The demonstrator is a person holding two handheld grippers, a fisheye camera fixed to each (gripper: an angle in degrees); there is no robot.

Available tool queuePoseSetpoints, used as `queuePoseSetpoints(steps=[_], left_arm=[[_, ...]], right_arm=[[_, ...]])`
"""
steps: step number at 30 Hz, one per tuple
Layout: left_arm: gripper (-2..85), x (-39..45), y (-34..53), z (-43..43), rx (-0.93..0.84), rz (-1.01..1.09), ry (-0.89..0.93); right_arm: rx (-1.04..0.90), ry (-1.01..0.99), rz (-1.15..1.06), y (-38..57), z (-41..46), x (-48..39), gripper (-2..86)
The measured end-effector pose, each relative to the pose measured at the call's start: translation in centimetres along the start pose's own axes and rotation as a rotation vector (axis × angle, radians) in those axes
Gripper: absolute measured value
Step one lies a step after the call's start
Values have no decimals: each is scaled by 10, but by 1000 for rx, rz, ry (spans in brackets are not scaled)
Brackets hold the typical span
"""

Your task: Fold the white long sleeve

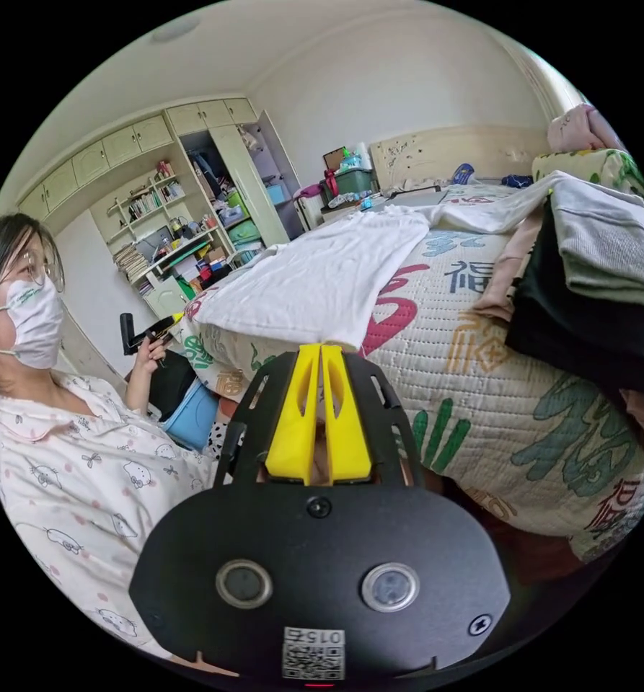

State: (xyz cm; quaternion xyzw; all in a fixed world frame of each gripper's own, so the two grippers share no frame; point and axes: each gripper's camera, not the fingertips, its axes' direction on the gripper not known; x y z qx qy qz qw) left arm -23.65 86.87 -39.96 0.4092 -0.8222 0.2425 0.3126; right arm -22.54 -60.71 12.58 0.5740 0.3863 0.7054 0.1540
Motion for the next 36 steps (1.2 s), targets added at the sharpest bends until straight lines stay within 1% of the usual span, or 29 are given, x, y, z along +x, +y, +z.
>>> queuePoseSetpoints(steps=[2,3,4,5,6,8,10,12,13,15,16,19,21,23,25,31,33,34,35,36], left_arm=[[16,-9,7,-7,-2,-36,6],[41,-12,8,-6,-2,-53,20],[90,-17,9,-1,-15,-78,50],[118,-21,7,8,-41,-98,72],[132,-22,6,14,-56,-100,85],[134,-23,1,32,-51,-98,113],[116,-27,-3,43,-20,-115,158],[81,-35,-7,53,-25,-139,215],[58,-38,-8,55,-21,-143,235],[35,-39,-7,44,34,-126,223],[28,-35,-7,34,52,-101,188],[19,-18,-10,13,46,-19,110],[17,-9,-12,6,32,26,76],[15,-4,-11,7,-3,66,9],[15,-5,-7,13,-27,75,-14],[16,-22,-7,19,-52,46,-4],[19,-23,-8,22,-67,58,-25],[21,-23,-8,26,-77,64,-42],[24,-24,-8,30,-84,72,-54],[26,-25,-8,33,-89,78,-59]], right_arm=[[4,-10,22,7,0,5,8],[12,-18,29,8,0,7,21],[29,-26,56,10,0,11,46],[54,-18,110,12,-2,18,98],[64,-28,123,13,-2,20,124],[108,-145,156,17,-1,30,139],[116,-188,209,20,6,39,119],[121,-205,223,24,11,41,68],[139,-203,224,29,10,40,23],[207,-161,226,40,-1,36,8],[238,-141,219,46,-10,33,4],[256,-108,189,60,-18,19,-3],[212,-54,166,66,-8,7,-5],[126,52,124,74,18,-11,-5],[71,120,98,80,40,-23,-6],[-7,238,27,97,100,-59,-6],[-70,293,47,99,123,-63,-6],[-145,413,47,102,143,-67,-7],[-167,513,-1,109,160,-80,-7],[-153,543,-27,113,166,-89,-7]])
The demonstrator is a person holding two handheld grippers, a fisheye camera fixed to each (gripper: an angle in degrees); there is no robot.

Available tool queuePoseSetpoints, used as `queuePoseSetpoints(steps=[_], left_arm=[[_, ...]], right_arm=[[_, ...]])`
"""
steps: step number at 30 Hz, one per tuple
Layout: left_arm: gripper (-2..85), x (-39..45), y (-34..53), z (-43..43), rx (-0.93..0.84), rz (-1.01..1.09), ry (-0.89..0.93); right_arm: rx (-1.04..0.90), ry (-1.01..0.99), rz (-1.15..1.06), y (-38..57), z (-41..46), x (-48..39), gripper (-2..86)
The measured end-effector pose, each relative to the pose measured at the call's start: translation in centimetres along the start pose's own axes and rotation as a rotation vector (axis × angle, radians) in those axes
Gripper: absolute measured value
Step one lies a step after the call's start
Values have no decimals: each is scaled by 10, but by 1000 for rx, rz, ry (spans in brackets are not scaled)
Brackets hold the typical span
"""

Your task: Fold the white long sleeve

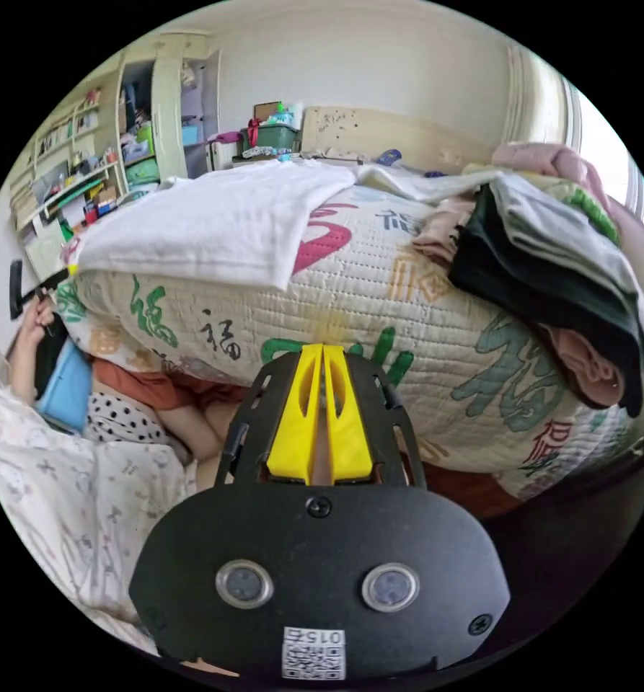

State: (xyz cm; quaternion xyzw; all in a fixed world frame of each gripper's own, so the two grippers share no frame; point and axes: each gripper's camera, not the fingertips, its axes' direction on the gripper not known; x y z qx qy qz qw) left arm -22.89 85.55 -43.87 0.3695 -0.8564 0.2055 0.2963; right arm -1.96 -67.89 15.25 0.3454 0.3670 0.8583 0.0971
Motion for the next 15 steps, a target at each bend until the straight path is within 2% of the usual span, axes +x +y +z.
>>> queuePoseSetpoints(steps=[2,4,9,11,15], left_arm=[[35,-5,0,6,2,17,4],[47,-12,1,2,21,25,25],[55,-51,-8,-16,-28,-47,-35],[71,-59,-22,-42,47,-43,-153],[55,-52,-66,-76,262,31,-226]], right_arm=[[22,133,-93,10,5,-42,-9],[46,182,-97,17,7,-59,-10],[144,214,-55,26,-15,-78,-10],[330,337,-73,27,-50,-96,-10],[591,401,-84,7,-91,-123,-10]])
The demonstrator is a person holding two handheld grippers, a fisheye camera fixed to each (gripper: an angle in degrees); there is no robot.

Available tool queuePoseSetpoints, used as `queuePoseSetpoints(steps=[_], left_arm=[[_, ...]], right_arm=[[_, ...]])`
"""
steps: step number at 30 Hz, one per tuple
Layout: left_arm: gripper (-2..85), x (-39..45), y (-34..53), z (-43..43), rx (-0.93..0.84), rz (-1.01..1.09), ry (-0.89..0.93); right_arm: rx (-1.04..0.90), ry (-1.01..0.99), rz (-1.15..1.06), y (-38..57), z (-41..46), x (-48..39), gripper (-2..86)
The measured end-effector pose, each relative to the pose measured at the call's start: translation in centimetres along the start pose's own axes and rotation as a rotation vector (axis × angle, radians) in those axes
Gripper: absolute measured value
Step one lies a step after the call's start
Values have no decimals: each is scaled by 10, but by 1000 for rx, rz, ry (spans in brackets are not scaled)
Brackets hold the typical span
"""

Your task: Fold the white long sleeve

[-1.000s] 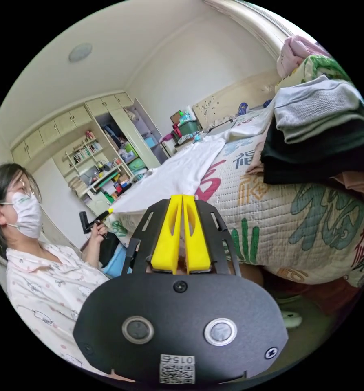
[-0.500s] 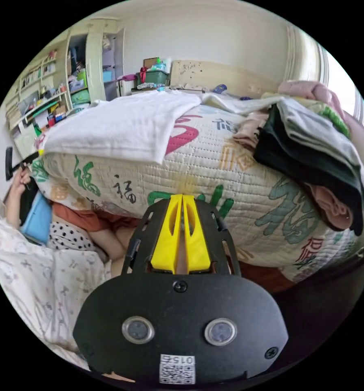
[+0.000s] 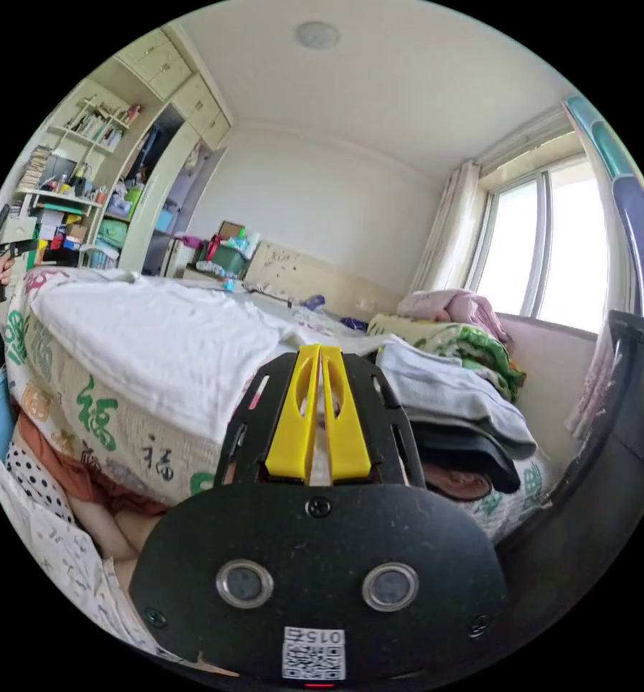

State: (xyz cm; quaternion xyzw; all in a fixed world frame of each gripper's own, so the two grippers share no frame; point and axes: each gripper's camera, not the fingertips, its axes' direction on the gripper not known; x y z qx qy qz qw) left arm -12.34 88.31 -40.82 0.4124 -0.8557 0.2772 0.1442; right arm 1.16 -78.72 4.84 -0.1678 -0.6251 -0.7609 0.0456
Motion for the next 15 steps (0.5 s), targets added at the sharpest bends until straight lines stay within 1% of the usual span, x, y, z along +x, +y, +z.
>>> queuePoseSetpoints(steps=[1,3,5,6,8,9,10,11,12,13,14,15], left_arm=[[37,6,-20,6,48,48,24],[18,18,-55,27,84,156,93],[5,33,-109,71,96,245,157],[4,36,-124,85,87,250,176],[1,47,-178,157,7,263,322],[0,49,-190,178,-19,258,354],[0,55,-210,223,-76,255,383],[0,63,-225,269,-147,256,358],[-1,66,-230,293,-181,260,332],[-1,73,-237,338,-247,271,273],[-1,77,-242,381,-314,266,218],[-1,78,-243,401,-345,267,198]], right_arm=[[31,-36,4,-17,3,-5,-10],[26,-134,47,-47,18,-12,-10],[-7,-334,91,-96,50,-25,-10],[-14,-384,93,-108,60,-29,-10],[-52,-515,92,-158,110,-51,-10],[-74,-529,96,-170,125,-57,-10],[-136,-553,101,-192,157,-71,-10],[-205,-572,96,-212,190,-88,-10],[-242,-583,93,-221,206,-96,-10],[-331,-618,94,-235,241,-113,-10],[-436,-661,126,-248,274,-128,-10],[-485,-679,160,-254,289,-134,-10]])
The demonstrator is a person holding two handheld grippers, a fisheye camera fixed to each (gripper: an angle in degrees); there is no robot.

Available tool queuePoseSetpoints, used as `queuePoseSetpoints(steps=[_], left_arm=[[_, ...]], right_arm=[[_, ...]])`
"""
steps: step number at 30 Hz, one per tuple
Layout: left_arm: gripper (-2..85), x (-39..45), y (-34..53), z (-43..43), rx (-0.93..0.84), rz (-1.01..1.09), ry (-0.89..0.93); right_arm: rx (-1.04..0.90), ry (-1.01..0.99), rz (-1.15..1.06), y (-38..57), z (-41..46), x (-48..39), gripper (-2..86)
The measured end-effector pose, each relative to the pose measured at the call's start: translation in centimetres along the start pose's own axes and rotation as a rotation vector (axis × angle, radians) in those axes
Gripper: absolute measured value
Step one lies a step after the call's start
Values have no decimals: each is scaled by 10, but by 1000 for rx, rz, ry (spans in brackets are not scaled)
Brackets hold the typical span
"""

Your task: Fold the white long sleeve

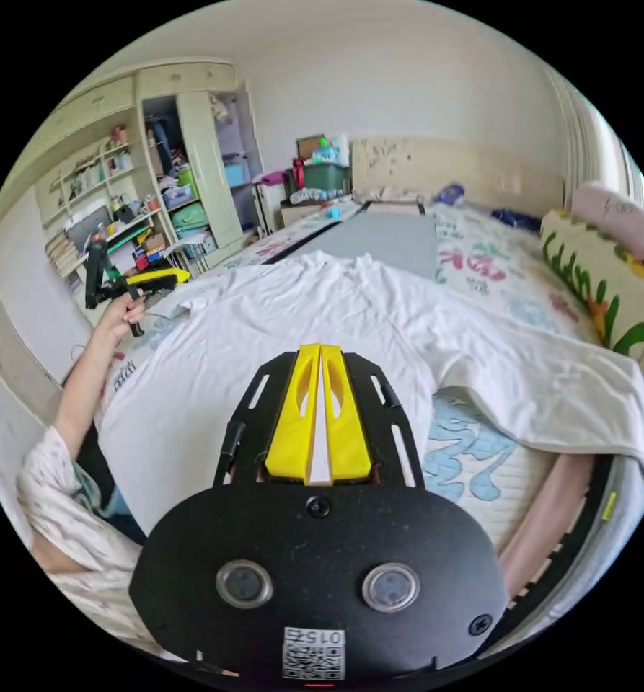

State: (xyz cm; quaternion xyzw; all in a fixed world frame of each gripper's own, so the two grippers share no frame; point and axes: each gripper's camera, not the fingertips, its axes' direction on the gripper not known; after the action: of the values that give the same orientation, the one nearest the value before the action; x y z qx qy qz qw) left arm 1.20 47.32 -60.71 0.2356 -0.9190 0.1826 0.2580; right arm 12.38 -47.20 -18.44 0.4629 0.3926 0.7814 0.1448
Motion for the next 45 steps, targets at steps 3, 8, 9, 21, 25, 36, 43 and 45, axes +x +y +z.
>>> queuePoseSetpoints(steps=[3,8,9,21,25,36,43,45], left_arm=[[-2,-17,-25,76,-114,-19,-18],[-3,-35,-31,159,-193,-15,-108],[-3,-36,-28,164,-187,-14,-121],[-2,-58,-27,228,-292,57,-129],[-1,-64,-30,239,-294,50,-133],[57,-40,-50,191,-57,163,128],[72,41,-53,197,-70,442,629],[76,61,-51,209,-134,519,597]], right_arm=[[-43,-80,50,-45,41,-6,-10],[-169,206,5,-107,107,-35,-10],[-179,225,1,-113,114,-38,-10],[-324,435,-32,-188,158,-88,-10],[-314,361,24,-202,130,-83,-8],[212,-205,293,-147,-123,-15,118],[464,297,681,-56,-380,88,133],[542,354,838,-18,-428,114,131]])
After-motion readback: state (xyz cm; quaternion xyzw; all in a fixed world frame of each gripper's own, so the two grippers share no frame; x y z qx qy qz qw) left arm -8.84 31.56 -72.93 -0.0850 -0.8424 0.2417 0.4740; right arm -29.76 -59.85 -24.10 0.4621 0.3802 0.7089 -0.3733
